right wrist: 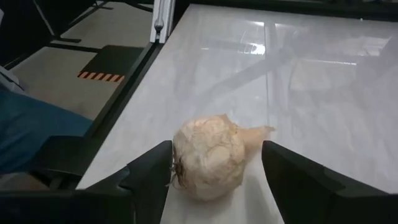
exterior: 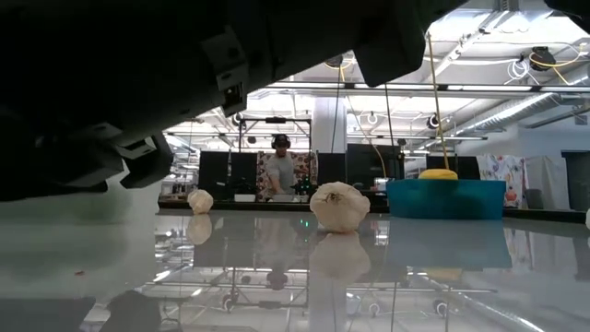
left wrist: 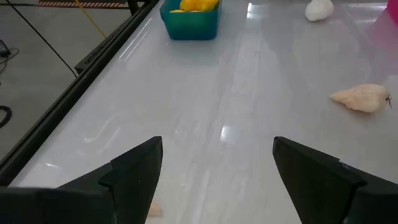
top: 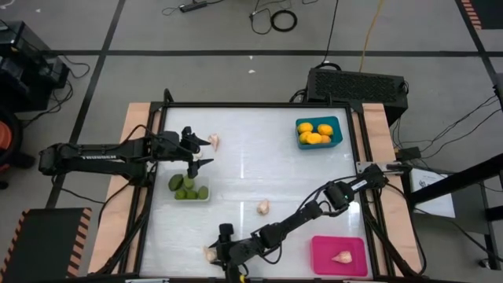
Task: Sort produce into baskets
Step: Put the white garlic into the pink bin
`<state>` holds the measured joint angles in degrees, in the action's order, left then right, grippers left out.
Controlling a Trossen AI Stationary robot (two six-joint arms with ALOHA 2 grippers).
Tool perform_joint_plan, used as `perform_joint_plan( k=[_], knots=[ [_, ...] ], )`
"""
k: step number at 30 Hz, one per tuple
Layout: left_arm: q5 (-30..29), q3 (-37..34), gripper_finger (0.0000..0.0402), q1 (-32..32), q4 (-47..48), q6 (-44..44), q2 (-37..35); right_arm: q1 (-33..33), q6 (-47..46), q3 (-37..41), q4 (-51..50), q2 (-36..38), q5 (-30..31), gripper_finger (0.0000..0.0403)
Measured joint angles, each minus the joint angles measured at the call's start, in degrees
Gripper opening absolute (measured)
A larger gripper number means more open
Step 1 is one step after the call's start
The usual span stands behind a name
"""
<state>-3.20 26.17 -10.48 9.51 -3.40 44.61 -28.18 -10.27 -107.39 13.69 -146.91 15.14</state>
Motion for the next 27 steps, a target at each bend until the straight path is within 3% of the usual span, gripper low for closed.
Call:
perform_joint_plan(
  k=[17, 27],
  knots=[
    [0.0, 0.0, 0.0312, 0.0, 0.0, 0.0, 0.0, 0.0, -2.9, 0.0, -0.6, 0.0, 0.9, 0.0144],
    [0.0, 0.0, 0.0312, 0.0, 0.2, 0.0, 0.0, 0.1, -6.3, 0.0, -0.8, 0.0, 3.1, 0.0133]
  ],
)
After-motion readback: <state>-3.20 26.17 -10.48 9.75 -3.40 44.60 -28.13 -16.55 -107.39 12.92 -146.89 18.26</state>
